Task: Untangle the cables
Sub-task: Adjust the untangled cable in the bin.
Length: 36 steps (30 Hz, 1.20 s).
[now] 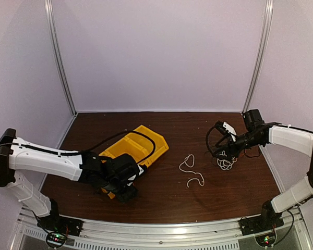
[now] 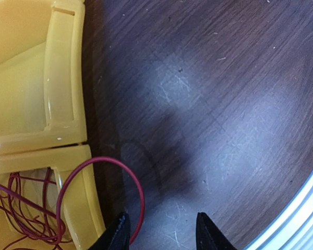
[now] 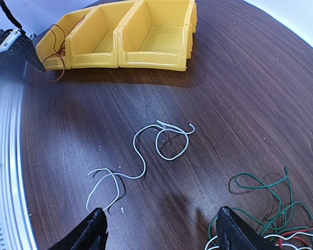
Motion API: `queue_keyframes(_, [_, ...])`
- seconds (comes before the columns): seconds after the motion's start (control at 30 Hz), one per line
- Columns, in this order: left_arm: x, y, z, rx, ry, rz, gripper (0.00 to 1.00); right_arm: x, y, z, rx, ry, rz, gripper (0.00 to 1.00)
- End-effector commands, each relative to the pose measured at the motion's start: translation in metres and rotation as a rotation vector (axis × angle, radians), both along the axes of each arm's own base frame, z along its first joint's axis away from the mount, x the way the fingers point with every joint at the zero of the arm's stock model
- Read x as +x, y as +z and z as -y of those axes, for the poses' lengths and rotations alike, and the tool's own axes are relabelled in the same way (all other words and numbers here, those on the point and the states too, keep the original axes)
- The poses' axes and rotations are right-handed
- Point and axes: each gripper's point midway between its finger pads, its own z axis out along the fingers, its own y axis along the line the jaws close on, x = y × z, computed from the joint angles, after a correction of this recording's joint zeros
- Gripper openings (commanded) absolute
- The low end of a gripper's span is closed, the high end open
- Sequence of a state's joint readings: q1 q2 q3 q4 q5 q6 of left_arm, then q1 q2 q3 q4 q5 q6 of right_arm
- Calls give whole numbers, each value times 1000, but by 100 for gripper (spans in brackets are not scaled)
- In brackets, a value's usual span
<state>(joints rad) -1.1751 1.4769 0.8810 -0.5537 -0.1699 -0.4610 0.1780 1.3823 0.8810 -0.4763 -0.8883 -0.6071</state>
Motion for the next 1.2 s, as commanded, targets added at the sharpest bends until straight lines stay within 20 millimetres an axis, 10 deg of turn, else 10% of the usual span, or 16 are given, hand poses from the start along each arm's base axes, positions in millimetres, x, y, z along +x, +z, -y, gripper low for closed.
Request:
queue_keyframes(0.0, [12,4,7,73,-3,75,44,2,-2,3,-11,3,-1,72])
queue_keyframes(0.57, [17,-30,3,298,-32,85,12,0,-6,3,-18,14,-14,72])
queue_keyframes(1.17, [44,33,-22,292,124,231,0,-1,-5,1,-11,26,-21,72])
